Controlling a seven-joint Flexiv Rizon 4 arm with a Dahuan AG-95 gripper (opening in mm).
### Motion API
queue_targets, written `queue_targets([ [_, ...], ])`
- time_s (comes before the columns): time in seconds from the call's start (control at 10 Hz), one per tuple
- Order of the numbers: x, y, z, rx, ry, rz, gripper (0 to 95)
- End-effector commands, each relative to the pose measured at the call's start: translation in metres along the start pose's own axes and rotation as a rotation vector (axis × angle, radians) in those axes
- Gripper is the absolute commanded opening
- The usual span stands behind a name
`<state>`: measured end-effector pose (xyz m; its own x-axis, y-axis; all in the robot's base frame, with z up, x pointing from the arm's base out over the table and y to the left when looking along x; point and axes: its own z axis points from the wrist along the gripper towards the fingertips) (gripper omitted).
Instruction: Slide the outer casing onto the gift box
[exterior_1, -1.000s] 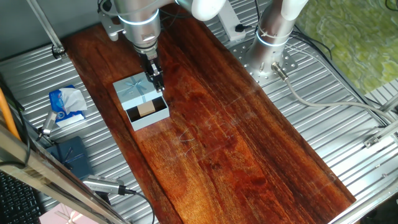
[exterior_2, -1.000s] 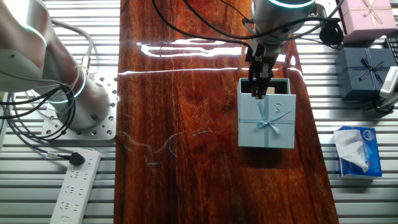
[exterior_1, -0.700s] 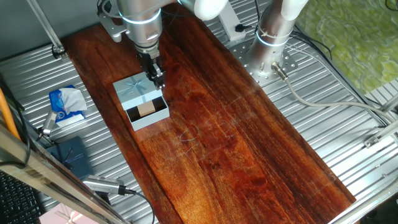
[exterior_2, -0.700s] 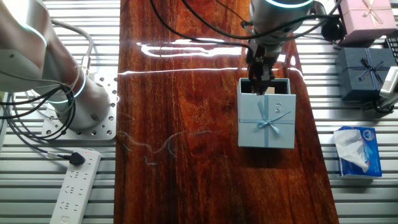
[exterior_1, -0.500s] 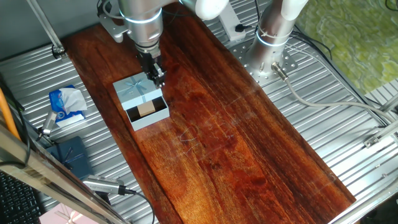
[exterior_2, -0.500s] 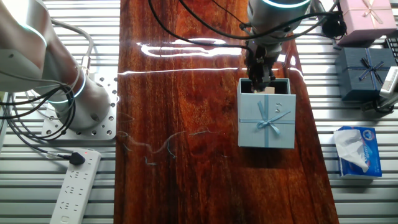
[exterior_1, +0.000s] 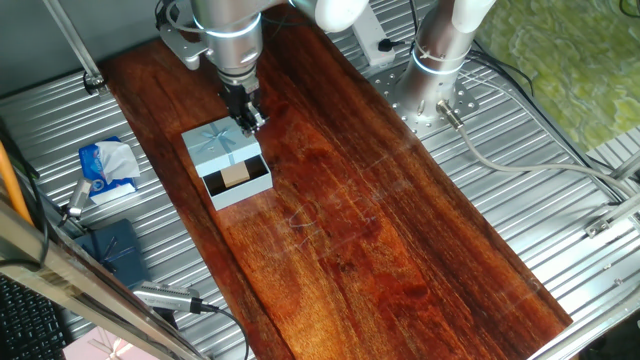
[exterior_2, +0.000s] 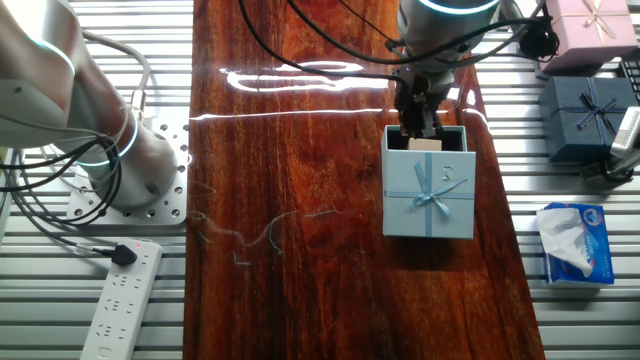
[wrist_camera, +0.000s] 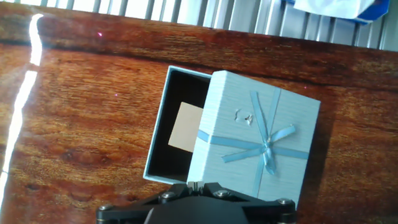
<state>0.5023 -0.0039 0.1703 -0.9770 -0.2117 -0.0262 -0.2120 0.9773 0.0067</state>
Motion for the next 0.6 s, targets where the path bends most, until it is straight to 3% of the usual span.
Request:
queue_targets([
  [0.1, -0.004, -0.01, -0.001, -0.01, 0.01, 0.004, 0.0],
  [0.6, -0.01, -0.06, 0.003, -0.047, 0.012, -0.012, 0.0],
])
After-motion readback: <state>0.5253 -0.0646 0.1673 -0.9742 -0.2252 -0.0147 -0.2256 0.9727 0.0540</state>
